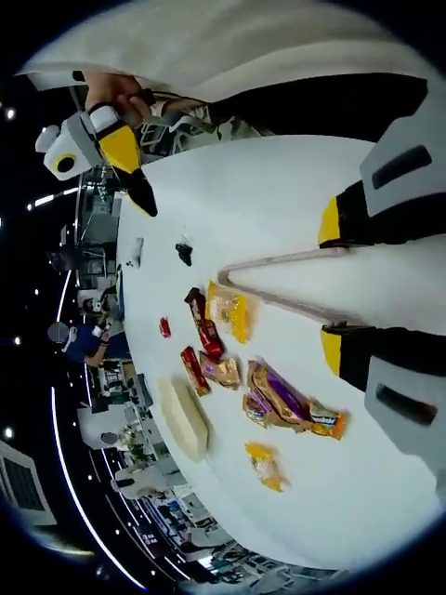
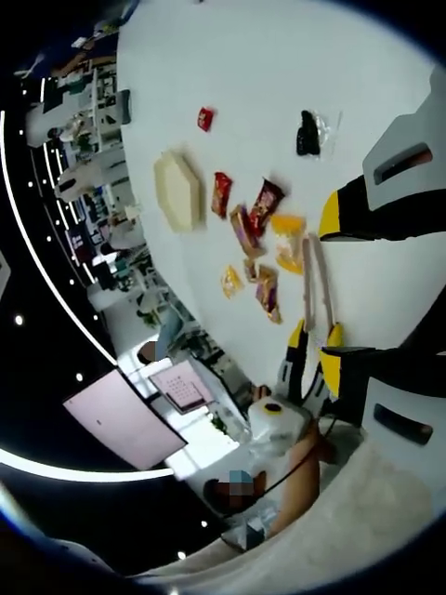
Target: Place the target food into the container with the food tongs after gripping and lifting it, then release it inside without dropping or visibly crushing the food.
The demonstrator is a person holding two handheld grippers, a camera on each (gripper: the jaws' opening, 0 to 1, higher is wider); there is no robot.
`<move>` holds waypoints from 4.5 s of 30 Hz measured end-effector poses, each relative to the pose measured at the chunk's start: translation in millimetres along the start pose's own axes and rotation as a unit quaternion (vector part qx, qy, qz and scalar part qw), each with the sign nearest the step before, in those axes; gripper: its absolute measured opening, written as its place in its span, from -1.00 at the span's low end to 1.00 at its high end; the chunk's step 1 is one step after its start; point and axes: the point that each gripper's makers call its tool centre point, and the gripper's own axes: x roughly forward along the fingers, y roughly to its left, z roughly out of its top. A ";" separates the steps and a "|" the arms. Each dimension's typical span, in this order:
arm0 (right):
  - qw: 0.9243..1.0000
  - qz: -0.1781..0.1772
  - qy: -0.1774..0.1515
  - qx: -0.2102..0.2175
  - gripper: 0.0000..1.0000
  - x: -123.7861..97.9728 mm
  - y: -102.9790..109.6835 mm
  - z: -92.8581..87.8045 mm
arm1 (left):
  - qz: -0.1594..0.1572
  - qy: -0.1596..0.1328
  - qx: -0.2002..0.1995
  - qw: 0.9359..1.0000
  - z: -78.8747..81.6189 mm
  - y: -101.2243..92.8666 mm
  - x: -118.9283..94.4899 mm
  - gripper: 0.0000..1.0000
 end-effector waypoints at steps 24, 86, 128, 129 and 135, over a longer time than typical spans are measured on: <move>1.000 0.005 0.006 0.005 -0.11 3.5 -5.6 2.8 | 0.013 -0.020 -0.022 0.999 2.5 0.0 5.5 -0.17; 0.987 0.144 -0.074 0.025 -0.31 -5.5 39.8 55.5 | -0.040 -0.110 -0.161 0.980 104.5 10.1 -63.7 -0.86; 0.971 0.214 -0.097 0.041 -0.12 -11.7 72.1 81.9 | -0.176 -0.186 -0.125 0.959 177.2 -42.3 -95.0 -0.83; 0.971 0.217 -0.096 0.039 -0.12 -12.3 75.1 83.0 | -0.182 -0.186 -0.124 0.957 177.9 -44.4 -95.6 -0.83; 0.966 0.232 -0.104 0.043 -0.13 -15.4 80.9 91.8 | -0.211 -0.174 -0.123 0.954 177.3 -53.0 -94.3 -0.83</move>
